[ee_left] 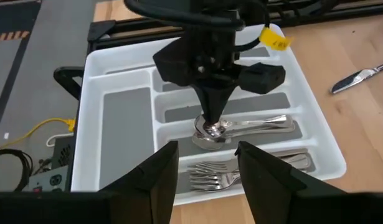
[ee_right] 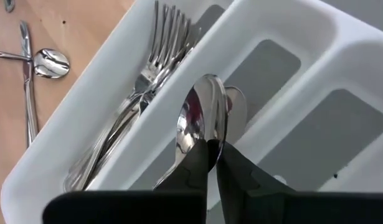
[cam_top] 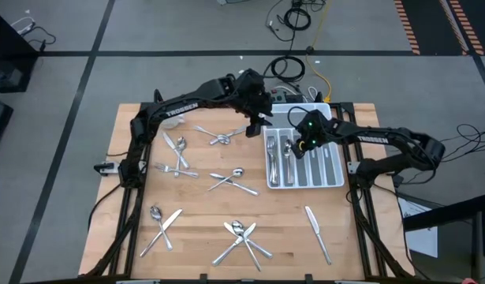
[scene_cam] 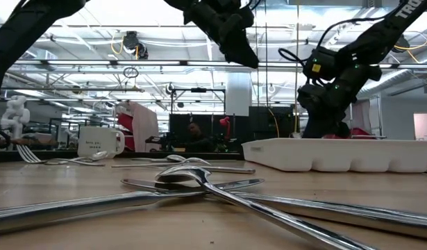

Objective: Sort silverware
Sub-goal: Put the silver spoon into the silverware tray

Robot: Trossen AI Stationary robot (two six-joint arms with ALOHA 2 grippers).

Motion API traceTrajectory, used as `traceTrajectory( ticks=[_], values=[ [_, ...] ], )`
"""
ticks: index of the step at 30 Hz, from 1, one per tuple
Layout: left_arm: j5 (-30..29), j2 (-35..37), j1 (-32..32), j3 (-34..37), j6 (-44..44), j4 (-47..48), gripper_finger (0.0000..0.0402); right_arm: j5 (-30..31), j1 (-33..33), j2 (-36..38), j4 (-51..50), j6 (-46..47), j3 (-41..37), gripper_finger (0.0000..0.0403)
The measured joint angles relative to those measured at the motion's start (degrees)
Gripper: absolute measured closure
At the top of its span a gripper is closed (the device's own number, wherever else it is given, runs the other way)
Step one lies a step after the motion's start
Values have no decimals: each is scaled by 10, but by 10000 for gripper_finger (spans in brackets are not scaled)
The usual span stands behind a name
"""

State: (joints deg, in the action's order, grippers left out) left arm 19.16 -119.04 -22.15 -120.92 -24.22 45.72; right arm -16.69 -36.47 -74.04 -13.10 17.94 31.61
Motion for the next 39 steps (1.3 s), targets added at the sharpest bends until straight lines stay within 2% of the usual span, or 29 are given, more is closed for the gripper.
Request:
traceTrajectory(
  ticks=[8, 15, 20, 25, 30, 32, 35, 39],
  values=[
    [0, 0, -1, 0, 14, 9, 230, -6, 0, -51, 34, 1, 2, 376],
    [0, 0, -1, 0, 14, 17, 230, 2, 2, -52, 29, 0, 2, 332],
    [-8, 0, -1, 0, 15, 27, 230, 5, 2, -41, 28, -7, 1, 322],
    [-88, 26, -4, 0, 15, 112, 230, 46, -1, 23, 5, -16, 7, 324],
    [-91, 66, -23, 9, 30, 265, 231, 70, 0, 105, -37, -21, 43, 317],
    [-90, 97, -36, 38, 33, 278, 233, 77, 0, 131, -59, -27, 53, 313],
    [-91, 164, -69, 117, 28, 247, 242, 72, 0, 166, -64, -26, 61, 312],
    [-135, 264, -132, 288, 3, 109, 252, 70, 0, 190, -81, -23, 60, 312]
  ],
)
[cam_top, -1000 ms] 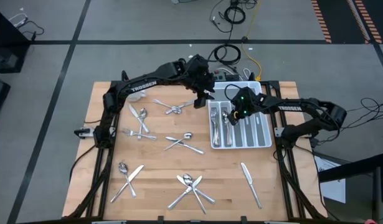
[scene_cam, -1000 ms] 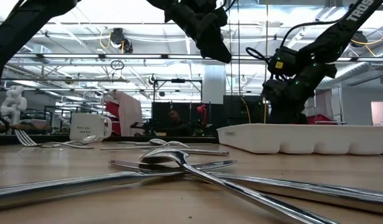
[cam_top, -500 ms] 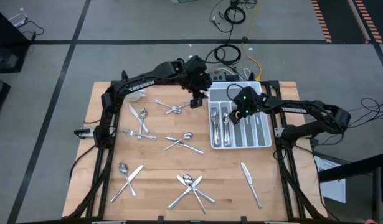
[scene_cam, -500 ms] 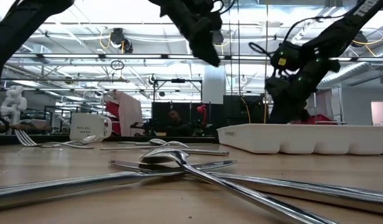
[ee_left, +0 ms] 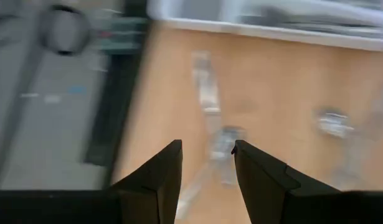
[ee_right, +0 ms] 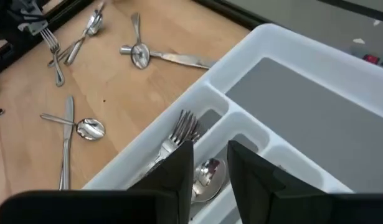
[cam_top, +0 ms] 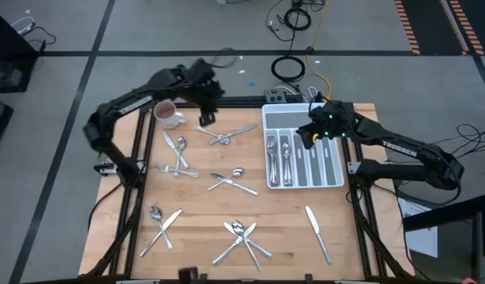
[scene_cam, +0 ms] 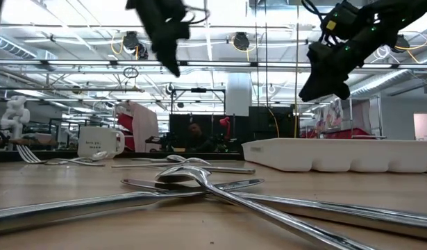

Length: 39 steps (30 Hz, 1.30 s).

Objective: Sort silverware
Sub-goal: Put the silver spoon into the silverware tray

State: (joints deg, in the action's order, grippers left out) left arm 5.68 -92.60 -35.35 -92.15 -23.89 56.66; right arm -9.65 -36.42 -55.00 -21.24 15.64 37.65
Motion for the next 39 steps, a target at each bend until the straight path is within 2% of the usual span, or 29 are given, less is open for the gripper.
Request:
traceTrajectory(
  ticks=[4, 6, 9, 15, 20, 24, 32, 39],
  values=[
    [-15, 40, -41, 139, -49, -170, 254, -2, 0, -1, -12, 2, 0, 312],
    [-19, 34, -44, 177, -80, -231, 254, -3, 0, -4, -11, 12, 0, 312],
    [-26, 2, -36, 200, -113, -268, 254, -4, 0, -11, -10, 19, 0, 312],
    [-25, -74, -28, 204, -181, -238, 254, -6, 0, -20, -10, 28, 0, 312],
    [3, -121, -34, 204, -200, -188, 254, -6, 0, -21, -11, 32, 0, 312],
    [26, -135, -33, 204, -205, -149, 254, -6, 0, -21, -13, 32, 0, 312],
    [39, -143, -31, 203, -260, -165, 254, -5, 0, -21, -13, 32, 0, 312],
    [60, -174, -27, 203, -263, -169, 254, -4, 0, -21, -13, 32, 0, 312]
  ],
)
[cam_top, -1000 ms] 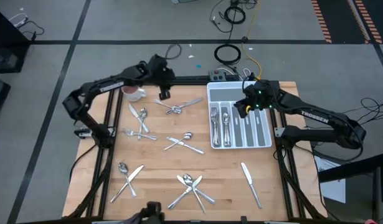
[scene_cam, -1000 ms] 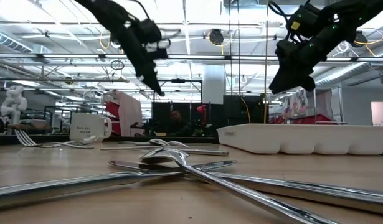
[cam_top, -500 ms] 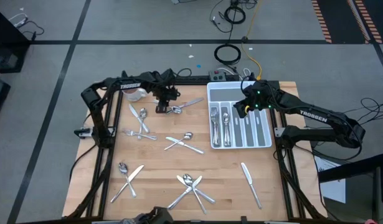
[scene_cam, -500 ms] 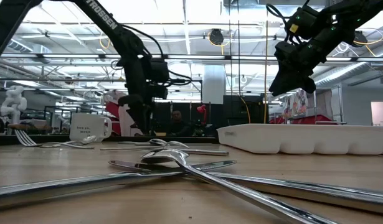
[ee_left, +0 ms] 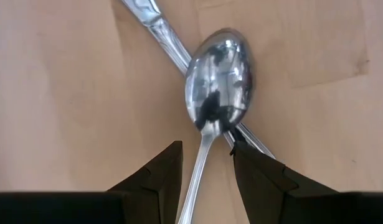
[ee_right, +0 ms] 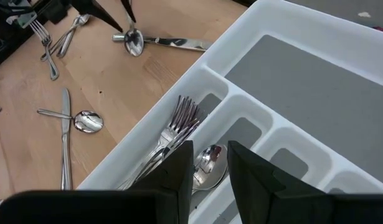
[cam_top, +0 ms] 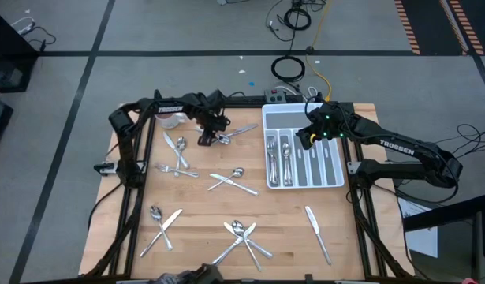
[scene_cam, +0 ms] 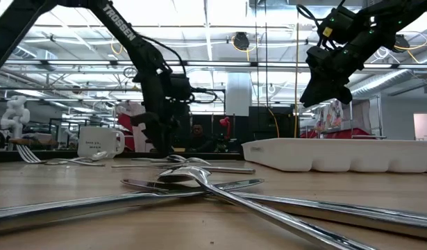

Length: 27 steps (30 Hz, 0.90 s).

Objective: Sort silverware
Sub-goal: Put the silver spoon into the silverware tray

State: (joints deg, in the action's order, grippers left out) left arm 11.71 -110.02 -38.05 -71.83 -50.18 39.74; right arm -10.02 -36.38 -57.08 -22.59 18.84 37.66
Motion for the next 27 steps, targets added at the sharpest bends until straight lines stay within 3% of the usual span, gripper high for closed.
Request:
traceTrajectory(
  ticks=[6, 13, 27],
  values=[
    [8, -34, 2, -3, 1, -20, 265, -2, 0, 0, 0, 2, 0, 312],
    [12, -44, 2, -2, 3, -20, 384, -5, 0, 0, 0, 15, 0, 312],
    [-8, 36, 2, -16, 70, 3, 401, -6, 1, 0, 8, 14, 0, 312]
  ],
)
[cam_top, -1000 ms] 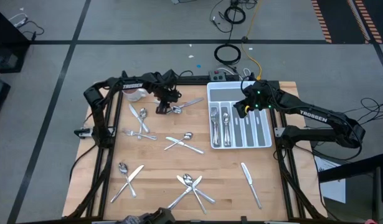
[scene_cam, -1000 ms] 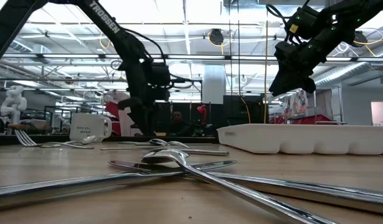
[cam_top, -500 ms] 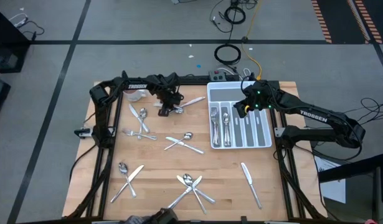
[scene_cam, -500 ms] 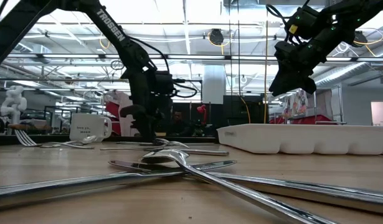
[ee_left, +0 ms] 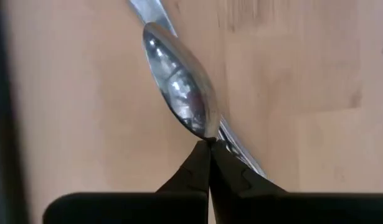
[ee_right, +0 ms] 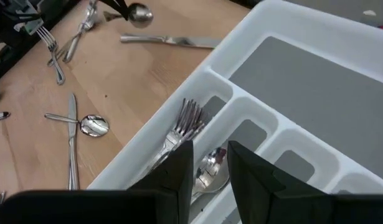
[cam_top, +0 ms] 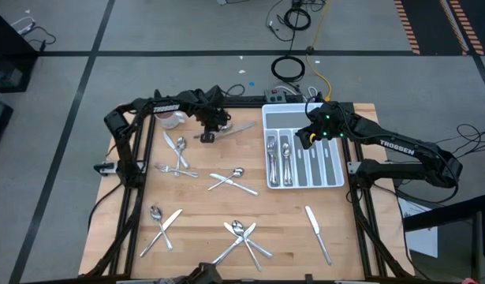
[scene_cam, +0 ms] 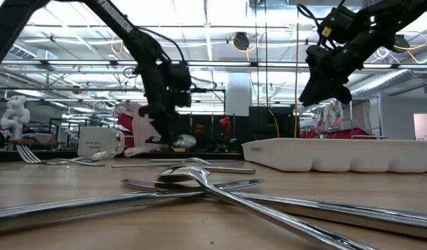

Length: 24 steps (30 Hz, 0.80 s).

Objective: Sort silverware
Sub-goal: Put the silver spoon into the silverware tray

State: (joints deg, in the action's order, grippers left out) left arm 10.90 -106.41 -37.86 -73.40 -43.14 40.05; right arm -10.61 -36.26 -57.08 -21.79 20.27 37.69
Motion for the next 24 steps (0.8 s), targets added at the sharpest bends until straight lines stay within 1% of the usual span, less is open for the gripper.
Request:
traceTrajectory(
  ticks=[3, 5, 8, 10, 12, 15, 18, 21, 24],
  values=[
    [1, 27, 0, 0, 25, 1, 401, -1, 1, 0, 11, 0, 0, 312],
    [11, 47, 2, 0, 50, -3, 401, -15, 0, 0, 22, 0, 0, 312],
    [24, 77, 10, 0, 82, -33, 401, -59, 1, 0, 76, 8, 0, 308],
    [10, 95, 25, 0, 84, -71, 401, -61, 1, 0, 121, 45, 0, 301],
    [-52, 111, 47, 0, 83, -122, 401, -46, 0, -4, 164, 109, 0, 291],
    [-192, 120, 91, -1, 42, -198, 401, -40, -1, -11, 219, 216, 0, 273],
    [-330, 119, 137, -1, -44, -257, 401, -43, 0, -12, 271, 329, 0, 258],
    [-447, 105, 178, -2, -137, -340, 401, -39, -1, -12, 322, 426, 0, 248],
    [-534, 85, 206, -1, -245, -432, 401, -14, 0, -12, 353, 505, 0, 244]
  ],
)
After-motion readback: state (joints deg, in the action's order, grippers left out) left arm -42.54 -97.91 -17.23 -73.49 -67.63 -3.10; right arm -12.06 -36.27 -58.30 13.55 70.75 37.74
